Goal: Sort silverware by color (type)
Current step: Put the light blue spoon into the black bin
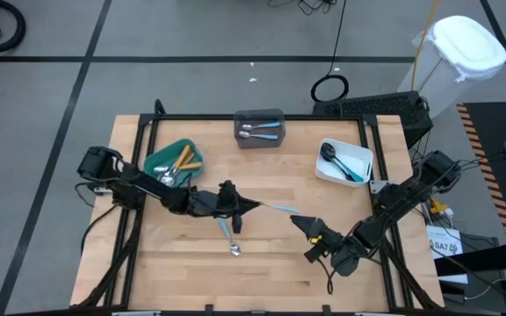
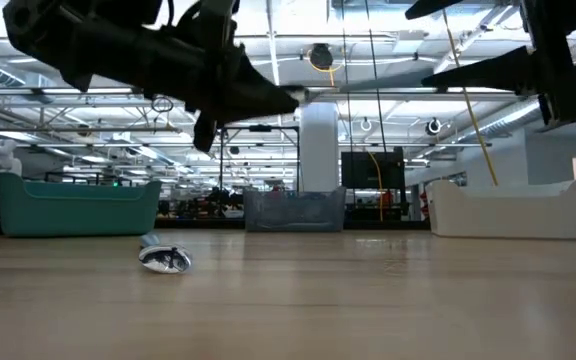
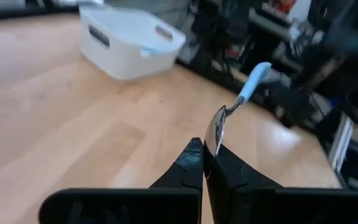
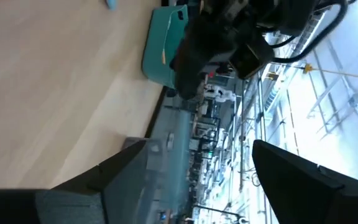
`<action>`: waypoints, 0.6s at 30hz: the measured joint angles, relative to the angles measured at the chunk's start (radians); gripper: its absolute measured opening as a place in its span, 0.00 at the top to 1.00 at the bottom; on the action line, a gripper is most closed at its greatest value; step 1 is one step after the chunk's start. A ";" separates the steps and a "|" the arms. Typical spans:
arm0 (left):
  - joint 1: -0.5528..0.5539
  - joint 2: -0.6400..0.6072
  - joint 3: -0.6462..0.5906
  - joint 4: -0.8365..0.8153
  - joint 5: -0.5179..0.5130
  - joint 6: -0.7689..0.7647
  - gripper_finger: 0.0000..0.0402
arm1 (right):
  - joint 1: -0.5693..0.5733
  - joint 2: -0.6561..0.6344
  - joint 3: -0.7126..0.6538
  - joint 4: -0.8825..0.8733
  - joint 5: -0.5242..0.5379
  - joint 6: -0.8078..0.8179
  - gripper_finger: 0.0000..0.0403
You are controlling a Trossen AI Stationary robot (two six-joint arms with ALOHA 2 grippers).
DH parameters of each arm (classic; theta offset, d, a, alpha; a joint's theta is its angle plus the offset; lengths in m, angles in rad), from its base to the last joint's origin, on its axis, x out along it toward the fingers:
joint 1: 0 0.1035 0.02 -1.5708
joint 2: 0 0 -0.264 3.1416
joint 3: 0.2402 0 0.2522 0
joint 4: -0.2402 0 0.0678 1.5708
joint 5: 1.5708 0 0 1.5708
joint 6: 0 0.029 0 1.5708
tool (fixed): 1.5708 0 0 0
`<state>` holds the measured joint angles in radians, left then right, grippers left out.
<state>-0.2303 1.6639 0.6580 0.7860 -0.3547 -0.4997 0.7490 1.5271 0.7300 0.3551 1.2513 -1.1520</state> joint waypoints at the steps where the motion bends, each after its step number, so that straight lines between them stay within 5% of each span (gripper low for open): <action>1: 0.001 0.008 -0.002 0.000 0.012 -0.002 0.99 | -0.006 0.003 0.000 0.007 -0.004 -0.013 0.30; 18: -0.029 0.027 0.000 0.027 0.039 -0.022 0.99 | -0.069 0.006 0.000 0.017 -0.105 -0.012 0.56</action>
<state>-0.2596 1.6913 0.6579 0.8130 -0.3160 -0.5217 0.6800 1.5326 0.7300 0.3717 1.1468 -1.1645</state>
